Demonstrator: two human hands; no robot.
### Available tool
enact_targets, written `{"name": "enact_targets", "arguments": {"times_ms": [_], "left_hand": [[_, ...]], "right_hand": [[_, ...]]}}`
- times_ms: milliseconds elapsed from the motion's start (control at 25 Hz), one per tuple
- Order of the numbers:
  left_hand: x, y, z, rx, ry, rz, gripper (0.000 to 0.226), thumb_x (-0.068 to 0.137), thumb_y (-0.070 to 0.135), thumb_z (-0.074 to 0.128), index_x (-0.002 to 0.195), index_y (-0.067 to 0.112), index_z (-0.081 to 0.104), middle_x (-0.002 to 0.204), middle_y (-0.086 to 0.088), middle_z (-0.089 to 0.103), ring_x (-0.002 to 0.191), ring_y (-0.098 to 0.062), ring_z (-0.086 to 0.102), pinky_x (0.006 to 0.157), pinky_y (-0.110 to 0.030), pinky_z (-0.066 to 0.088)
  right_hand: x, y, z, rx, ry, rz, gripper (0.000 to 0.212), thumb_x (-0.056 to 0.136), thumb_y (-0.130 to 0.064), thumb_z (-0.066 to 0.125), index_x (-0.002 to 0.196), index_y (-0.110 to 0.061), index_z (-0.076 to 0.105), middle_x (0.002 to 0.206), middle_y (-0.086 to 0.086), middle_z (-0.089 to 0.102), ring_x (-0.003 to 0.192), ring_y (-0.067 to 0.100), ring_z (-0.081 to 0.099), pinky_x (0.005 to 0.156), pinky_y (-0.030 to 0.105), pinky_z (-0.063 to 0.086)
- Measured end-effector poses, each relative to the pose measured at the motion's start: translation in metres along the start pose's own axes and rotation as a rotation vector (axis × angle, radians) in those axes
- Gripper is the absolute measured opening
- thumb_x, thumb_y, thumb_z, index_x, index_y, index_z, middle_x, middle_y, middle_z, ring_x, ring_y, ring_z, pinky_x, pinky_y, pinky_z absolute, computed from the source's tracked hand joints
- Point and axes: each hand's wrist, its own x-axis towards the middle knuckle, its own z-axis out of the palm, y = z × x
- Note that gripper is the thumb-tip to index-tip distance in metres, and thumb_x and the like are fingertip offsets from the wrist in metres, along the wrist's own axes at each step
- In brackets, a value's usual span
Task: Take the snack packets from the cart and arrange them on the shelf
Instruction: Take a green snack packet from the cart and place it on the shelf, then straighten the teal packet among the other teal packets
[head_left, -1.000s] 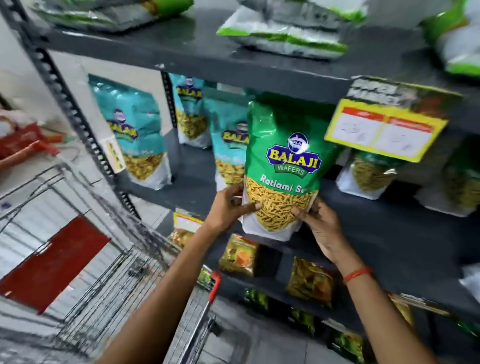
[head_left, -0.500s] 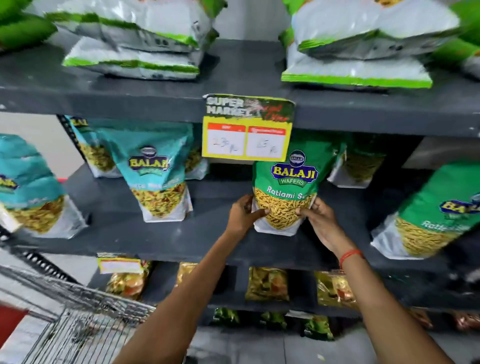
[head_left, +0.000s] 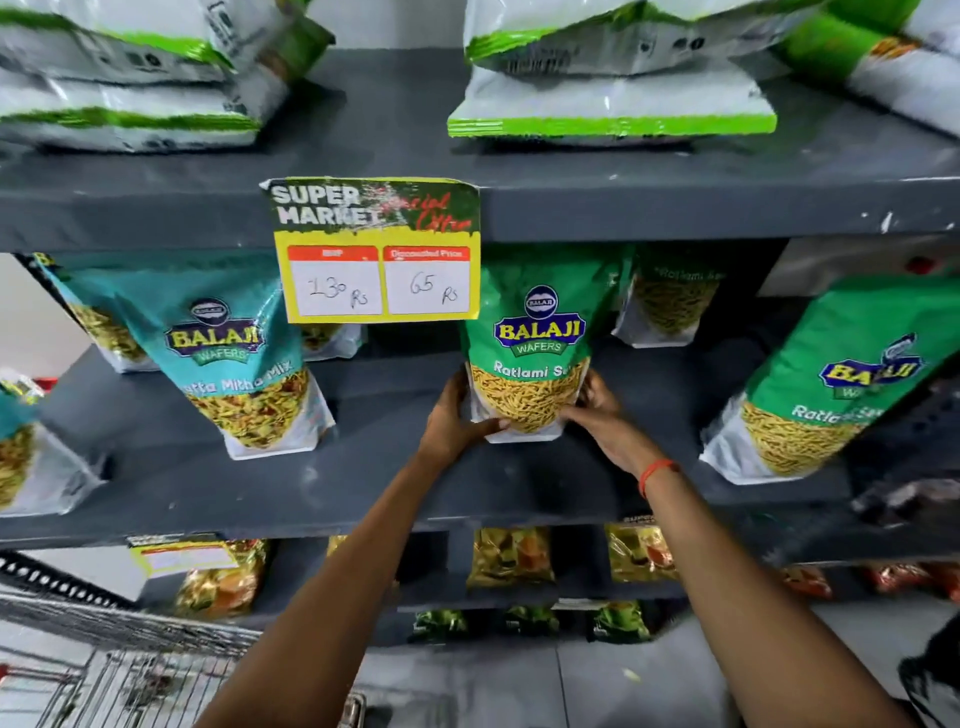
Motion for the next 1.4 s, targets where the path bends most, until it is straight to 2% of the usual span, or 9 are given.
{"name": "enact_targets", "arguments": {"times_ms": [80,240,520,720,1000,1080,1200,1280,1400], "left_hand": [[0.0,0.001,0.001,0.051,-0.087,-0.073,0.088,0.058,0.029,0.087,0.132,0.01,0.043,0.132,-0.012,0.058,0.12,-0.028,0.055,0.101,-0.037,0.046],[0.01,-0.007,0.011,0.049,-0.078,-0.106,0.098,0.042,0.054,0.08,0.125,0.011,0.051,0.124,-0.011,0.064,0.111,-0.027,0.061,0.097,-0.046,0.05],[-0.012,0.013,0.016,0.059,-0.051,-0.104,0.073,0.064,0.021,0.085,0.126,0.011,0.048,0.127,-0.012,0.062,0.112,-0.029,0.059,0.093,-0.035,0.049],[-0.05,0.012,0.029,0.047,-0.056,-0.062,0.066,0.068,0.018,0.083,0.124,0.008,0.049,0.123,-0.013,0.064,0.107,-0.03,0.062,0.081,-0.028,0.047],[-0.068,0.021,0.032,0.022,-0.092,-0.083,0.07,0.071,0.016,0.081,0.131,0.011,0.045,0.13,-0.012,0.06,0.116,-0.028,0.057,0.09,-0.031,0.046],[-0.07,0.024,0.031,0.042,-0.118,-0.096,0.076,0.07,0.021,0.081,0.133,0.012,0.04,0.134,-0.013,0.057,0.12,-0.03,0.055,0.095,-0.035,0.046],[-0.075,0.026,0.029,0.078,-0.143,-0.029,0.102,0.067,0.048,0.078,0.144,0.019,0.018,0.151,-0.01,0.037,0.135,-0.031,0.04,0.109,-0.045,0.039],[-0.086,0.03,0.028,0.11,-0.052,0.094,0.105,0.073,0.065,0.06,0.148,0.021,0.003,0.16,-0.009,0.014,0.145,-0.027,0.021,0.117,-0.043,0.025],[-0.103,0.037,0.013,0.185,0.18,0.315,0.085,0.086,0.058,0.036,0.148,0.015,-0.003,0.16,-0.002,0.001,0.147,-0.021,0.011,0.119,-0.035,0.012]], "right_hand": [[-0.002,0.004,0.0,-0.067,-0.013,0.041,0.07,0.079,0.016,0.058,0.138,-0.009,0.031,0.13,0.01,0.052,0.115,0.016,0.05,0.089,0.015,0.049],[0.0,0.005,-0.002,-0.099,0.04,0.082,0.065,0.076,0.01,0.063,0.133,-0.009,0.038,0.135,0.017,0.053,0.125,0.027,0.049,0.107,0.039,0.039],[-0.013,0.002,-0.002,-0.14,0.081,0.085,0.064,0.078,0.008,0.062,0.133,-0.012,0.038,0.122,0.002,0.053,0.119,0.019,0.048,0.108,0.035,0.036],[-0.053,0.019,-0.008,-0.124,0.138,0.114,0.073,0.072,-0.003,0.069,0.136,-0.015,0.037,0.13,0.003,0.052,0.123,0.019,0.046,0.112,0.04,0.034],[-0.07,0.02,-0.007,-0.1,0.143,0.111,0.066,0.079,0.007,0.061,0.136,-0.017,0.036,0.126,0.002,0.051,0.127,0.023,0.045,0.115,0.049,0.032],[-0.077,0.012,-0.004,-0.105,0.121,0.113,0.067,0.08,0.001,0.063,0.137,-0.017,0.032,0.127,0.001,0.05,0.131,0.025,0.042,0.115,0.045,0.033],[-0.097,-0.003,0.019,-0.11,0.323,-0.023,0.082,0.079,-0.025,0.067,0.144,-0.024,0.017,0.14,-0.001,0.043,0.13,0.019,0.041,0.106,0.022,0.04],[-0.112,-0.011,0.047,-0.179,0.578,-0.292,0.087,0.077,-0.04,0.063,0.146,-0.019,0.015,0.153,0.003,0.027,0.141,0.019,0.028,0.115,0.031,0.029],[-0.115,-0.018,0.095,-0.355,0.683,-0.657,0.073,0.082,-0.031,0.057,0.14,0.001,0.027,0.15,0.012,0.029,0.143,0.026,0.025,0.12,0.034,0.02]]}}
